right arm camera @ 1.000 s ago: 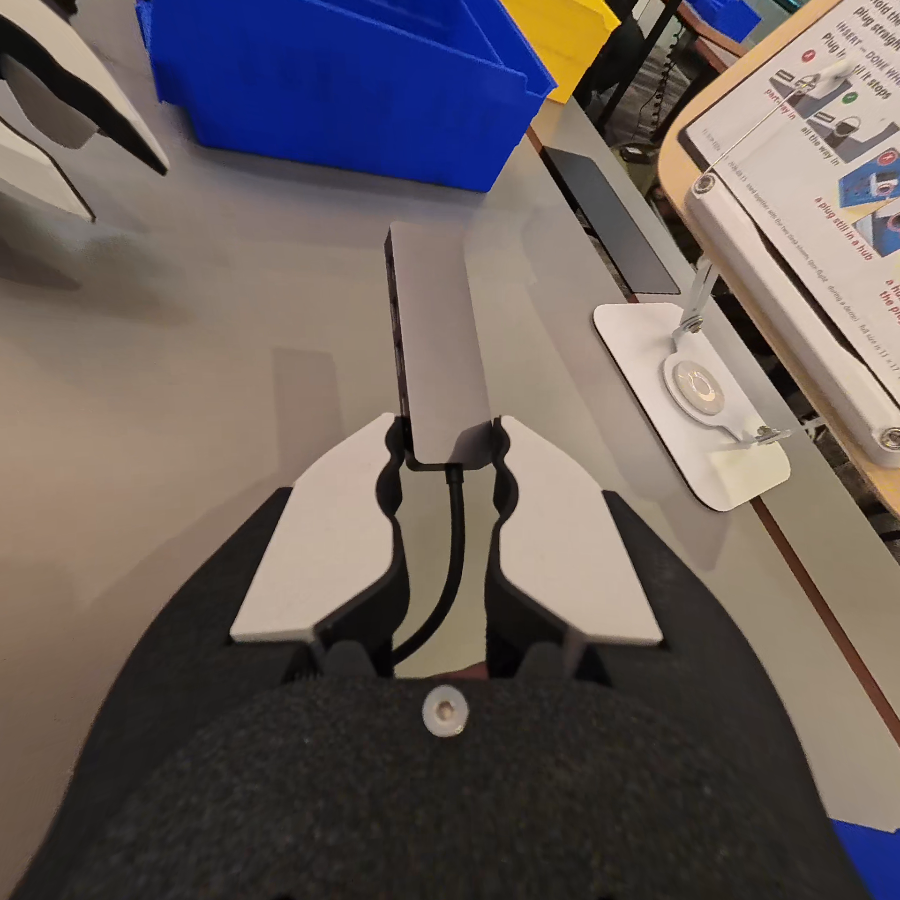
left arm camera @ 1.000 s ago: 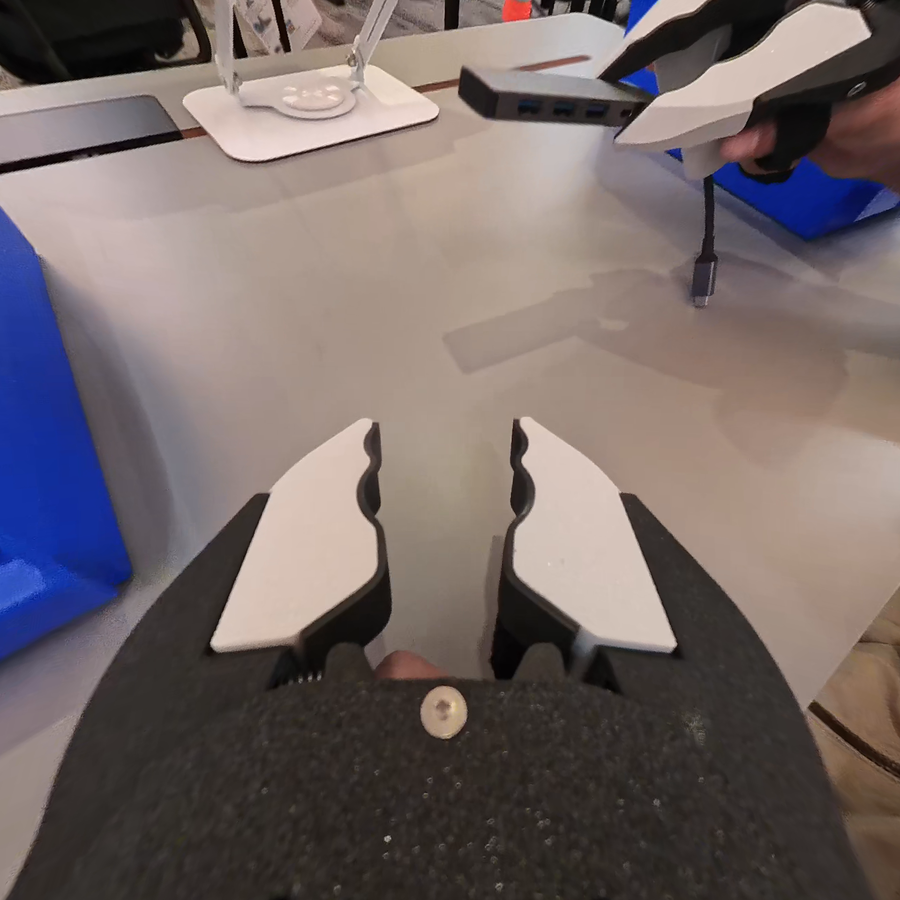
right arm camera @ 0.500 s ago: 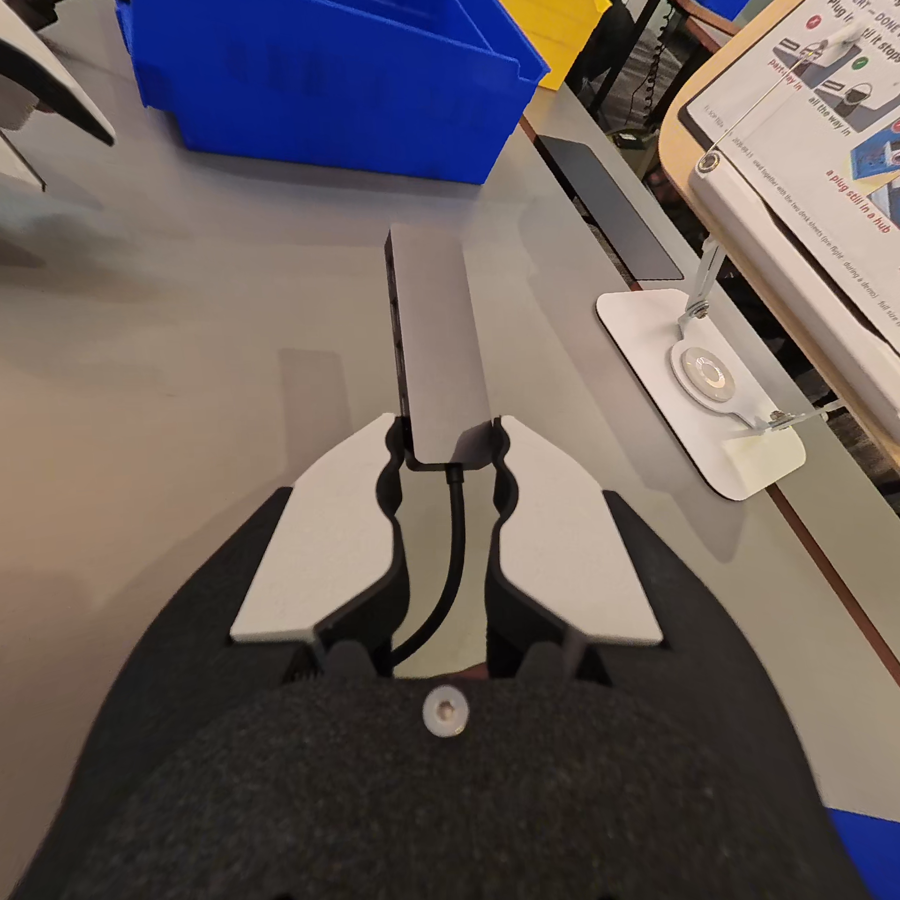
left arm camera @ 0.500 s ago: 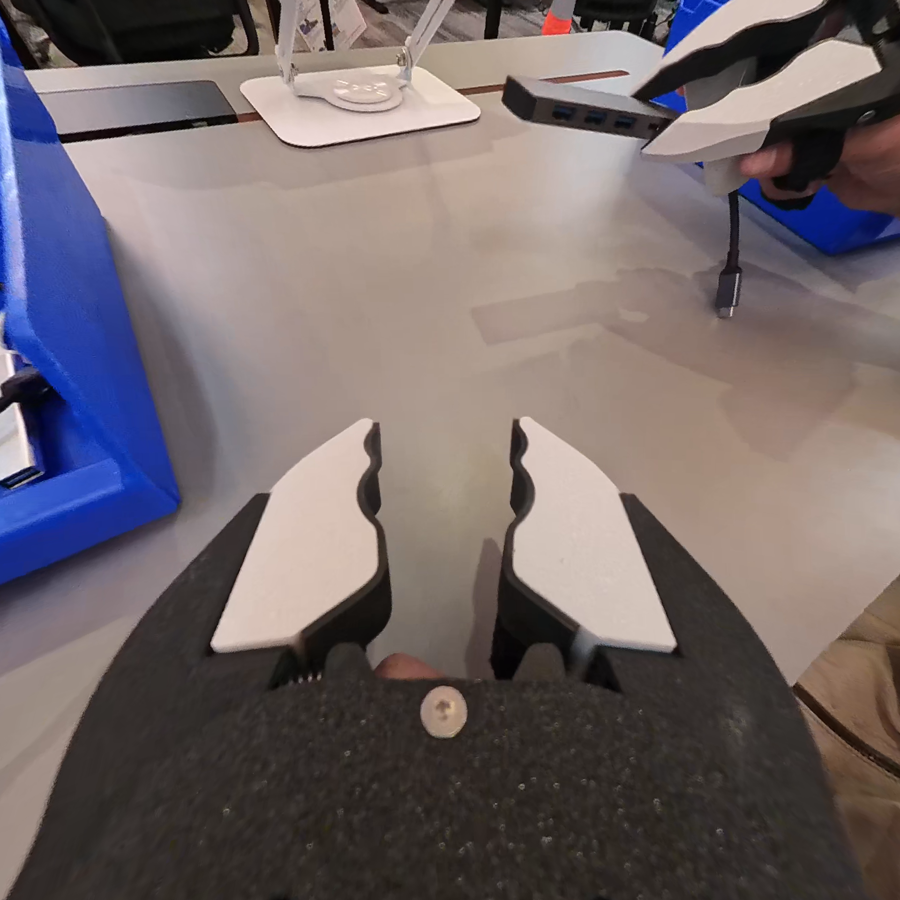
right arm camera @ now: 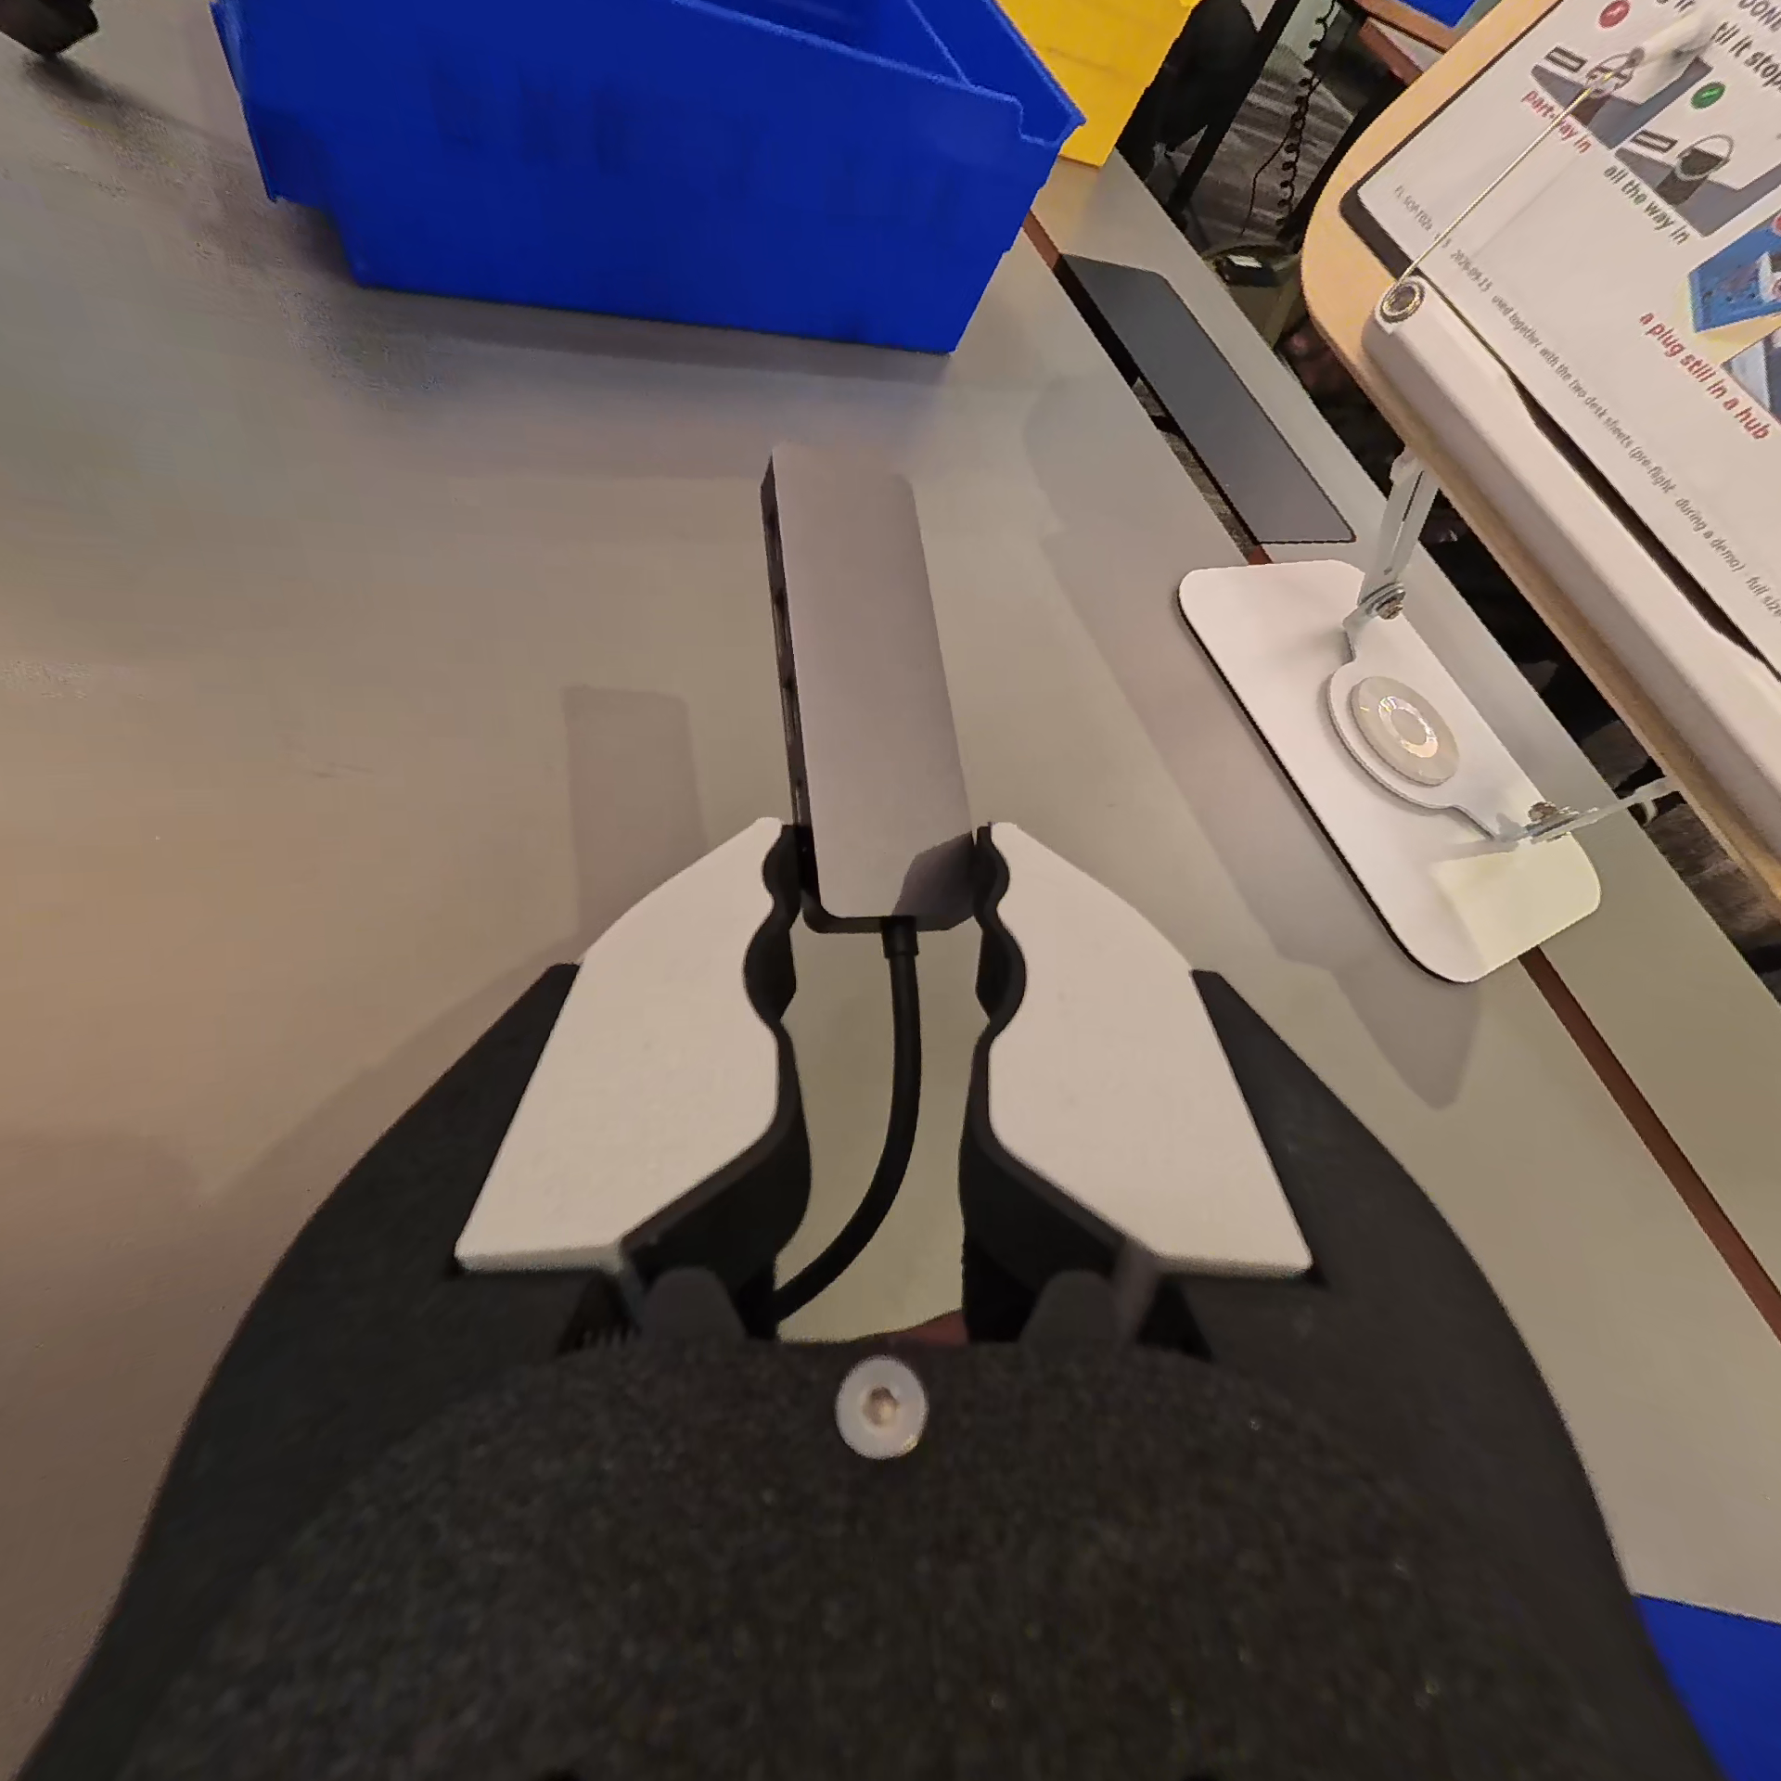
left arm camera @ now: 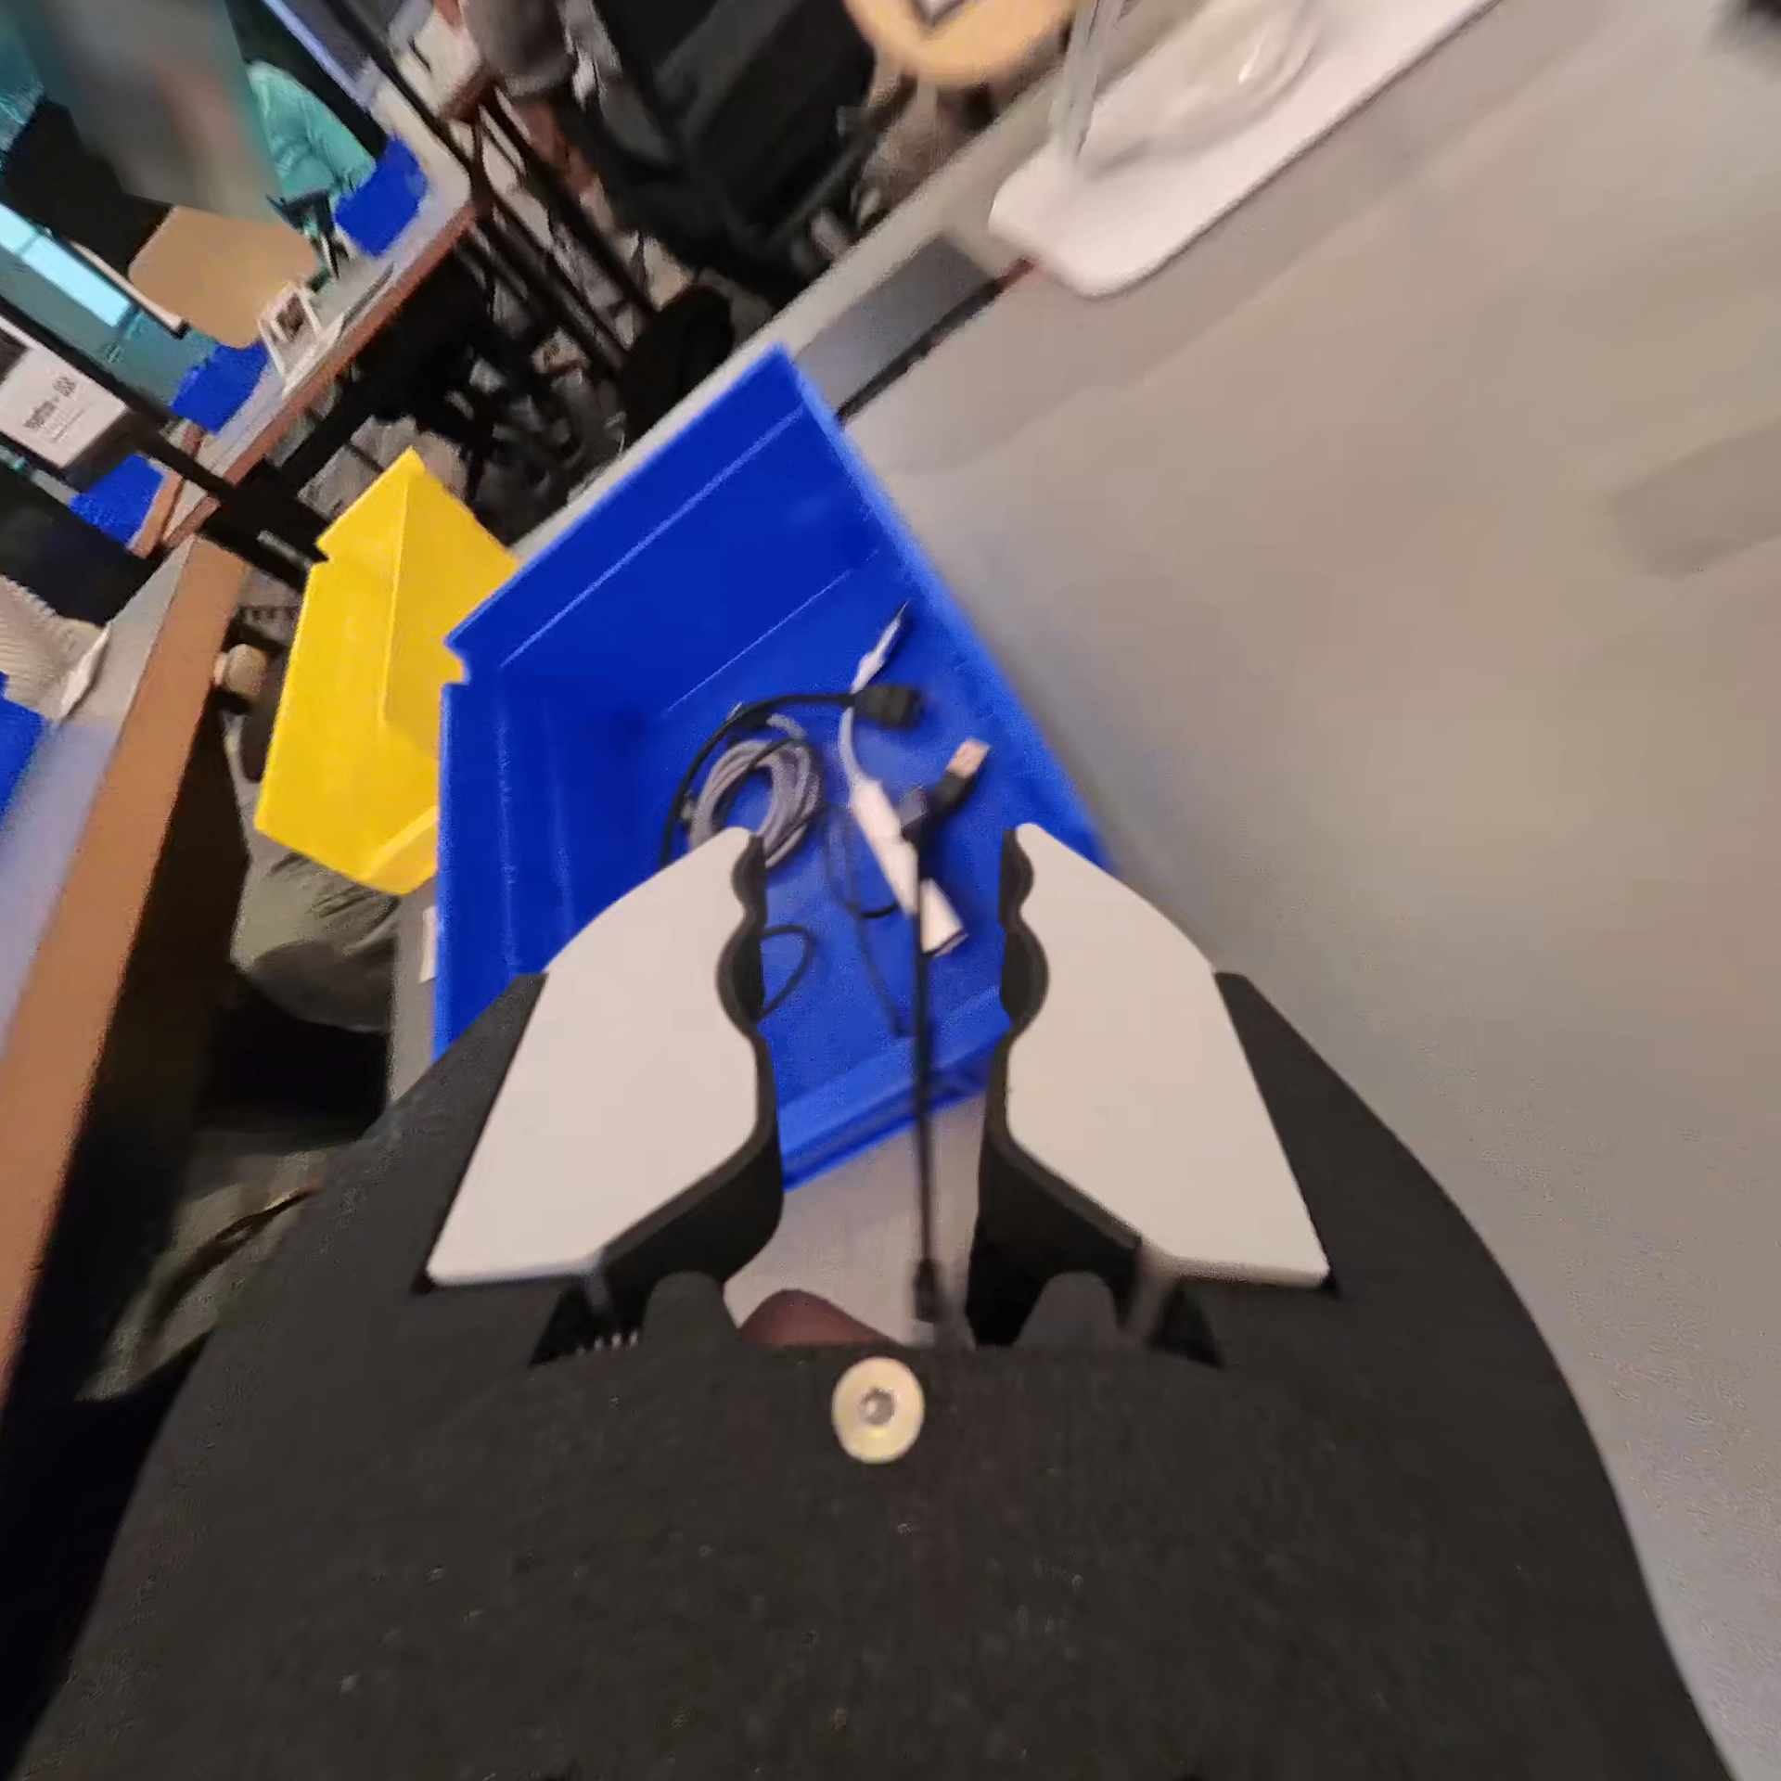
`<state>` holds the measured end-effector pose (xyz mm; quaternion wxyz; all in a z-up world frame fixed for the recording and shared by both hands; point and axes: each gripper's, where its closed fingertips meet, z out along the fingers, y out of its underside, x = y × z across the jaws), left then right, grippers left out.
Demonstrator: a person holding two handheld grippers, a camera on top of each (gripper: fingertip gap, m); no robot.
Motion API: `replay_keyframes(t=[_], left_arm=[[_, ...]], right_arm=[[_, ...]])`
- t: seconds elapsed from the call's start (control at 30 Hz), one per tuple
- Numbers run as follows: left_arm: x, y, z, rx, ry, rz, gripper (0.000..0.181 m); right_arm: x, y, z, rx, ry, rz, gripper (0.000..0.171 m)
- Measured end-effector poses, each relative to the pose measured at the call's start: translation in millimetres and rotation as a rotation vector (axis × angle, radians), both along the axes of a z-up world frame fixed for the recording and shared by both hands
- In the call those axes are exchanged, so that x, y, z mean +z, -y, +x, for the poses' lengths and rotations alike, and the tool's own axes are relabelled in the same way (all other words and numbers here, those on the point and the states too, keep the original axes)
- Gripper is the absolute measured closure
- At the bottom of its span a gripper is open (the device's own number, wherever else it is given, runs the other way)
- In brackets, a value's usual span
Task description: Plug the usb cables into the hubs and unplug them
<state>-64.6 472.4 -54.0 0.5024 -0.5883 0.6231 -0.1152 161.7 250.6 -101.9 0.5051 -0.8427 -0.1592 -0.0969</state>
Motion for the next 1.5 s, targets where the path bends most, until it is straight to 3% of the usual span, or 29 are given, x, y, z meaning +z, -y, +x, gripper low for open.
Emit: replay_keyframes(t=[0.07, 0.17, 0.23, 0.5, 0.63, 0.7, 1.0, 1.2, 1.33, 1.5], left_arm=[[-20, -28, 12, -0.002, -0.129, 0.011, 0.135], [-55, -37, 35, -0.069, -0.281, -0.089, 0.132], [-72, -47, 45, -0.071, -0.39, -0.054, 0.13], [-112, -77, 57, -0.06, -0.658, 0.001, 0.132], [-124, -82, 60, -0.066, -0.7, 0.025, 0.167], [-124, -85, 61, -0.06, -0.687, 0.044, 0.169], [-115, -91, 53, -0.026, -0.61, -0.031, 0.173], [-72, -84, 43, -0.045, -0.432, -0.071, 0.173], [-24, -47, 37, -0.131, -0.25, -0.128, 0.173], [20, 23, 34, -0.272, -0.064, -0.242, 0.174]], right_arm=[[1, 1, 1, -0.001, -0.002, 0.0, 0.137], [0, 1, 2, -0.003, -0.007, -0.001, 0.137], [-1, 1, 3, -0.003, -0.01, -0.003, 0.137], [-5, 0, 1, 0.014, -0.021, -0.021, 0.137], [-7, 1, 2, 0.014, -0.023, -0.026, 0.137], [-7, 1, 2, 0.014, -0.026, -0.025, 0.137], [-7, 0, 2, 0.017, -0.029, -0.026, 0.137], [-5, -1, 1, 0.017, -0.028, -0.019, 0.137], [-1, -2, 0, 0.02, -0.025, -0.007, 0.137], [4, -6, -4, 0.026, -0.018, 0.007, 0.137]])
